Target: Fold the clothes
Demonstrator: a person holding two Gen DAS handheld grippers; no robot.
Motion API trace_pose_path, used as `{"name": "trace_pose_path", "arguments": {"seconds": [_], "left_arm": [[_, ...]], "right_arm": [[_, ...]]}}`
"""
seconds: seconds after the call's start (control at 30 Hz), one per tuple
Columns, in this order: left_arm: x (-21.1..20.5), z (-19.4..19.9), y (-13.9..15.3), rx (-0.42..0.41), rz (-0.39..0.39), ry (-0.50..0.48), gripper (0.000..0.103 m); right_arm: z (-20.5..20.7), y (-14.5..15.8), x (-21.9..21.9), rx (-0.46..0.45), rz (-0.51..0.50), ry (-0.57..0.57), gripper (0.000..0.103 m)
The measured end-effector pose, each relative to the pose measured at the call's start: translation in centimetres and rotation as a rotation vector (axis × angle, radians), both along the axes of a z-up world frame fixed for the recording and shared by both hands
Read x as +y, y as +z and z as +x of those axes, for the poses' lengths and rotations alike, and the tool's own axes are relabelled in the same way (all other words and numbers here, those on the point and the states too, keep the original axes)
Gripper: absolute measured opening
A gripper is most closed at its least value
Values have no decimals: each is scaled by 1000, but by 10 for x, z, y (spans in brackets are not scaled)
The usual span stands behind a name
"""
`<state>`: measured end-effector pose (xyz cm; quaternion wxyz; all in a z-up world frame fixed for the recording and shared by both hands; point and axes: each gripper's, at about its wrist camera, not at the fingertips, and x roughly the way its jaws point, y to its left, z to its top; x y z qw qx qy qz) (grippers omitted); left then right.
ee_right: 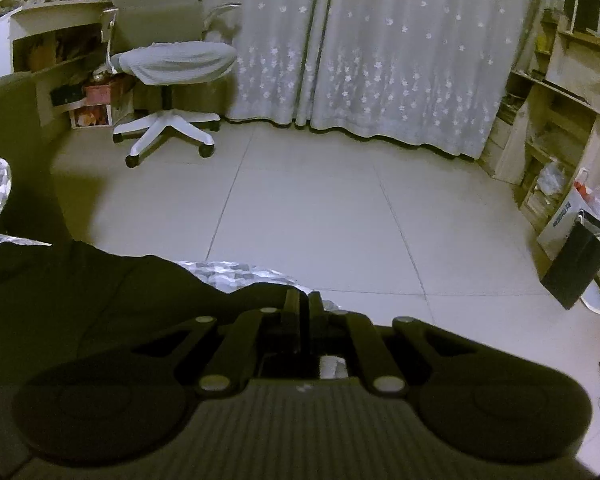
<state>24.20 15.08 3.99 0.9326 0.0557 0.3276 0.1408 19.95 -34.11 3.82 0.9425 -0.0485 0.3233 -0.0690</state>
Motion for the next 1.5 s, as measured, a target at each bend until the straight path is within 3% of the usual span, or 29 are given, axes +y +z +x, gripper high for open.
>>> {"name": "trace_pose_path", "arguments": {"seconds": [0.1,0.13,0.17,0.2,0.27,0.53,0.73,0.83,0.9,1.03,1.2,1.37,1.5], "left_arm": [[2,-2,-8,24,-26,-2,2],[3,-5,-9,33,-23,10,7],[3,-9,-9,29,-12,9,12],[3,-14,-7,21,7,4,16],[2,-24,1,12,46,14,26],[5,-112,38,-64,-46,50,34],[-9,-219,49,-110,-151,43,34],[-17,-272,51,-135,-197,21,37],[-23,-305,48,-147,-198,15,42],[-30,-359,39,-128,-213,-13,42],[-23,-414,48,-168,-230,-34,42],[-24,-455,44,-151,-262,-61,42],[-37,-463,29,-95,-247,-111,42]], "right_arm": [[0,0,-2,17,28,1,8],[0,0,-3,24,51,3,11],[0,1,-5,31,72,4,18],[-1,2,-4,32,73,-4,37],[-6,7,-3,21,62,-6,53],[-57,52,4,-8,60,24,56],[-140,80,34,-44,151,169,59],[-205,98,59,-132,107,244,61],[-243,106,63,-182,151,264,62],[-307,100,69,-226,264,306,62],[-355,90,75,-246,250,296,62],[-389,81,66,-238,342,274,62],[-402,69,65,-178,340,235,62]]}}
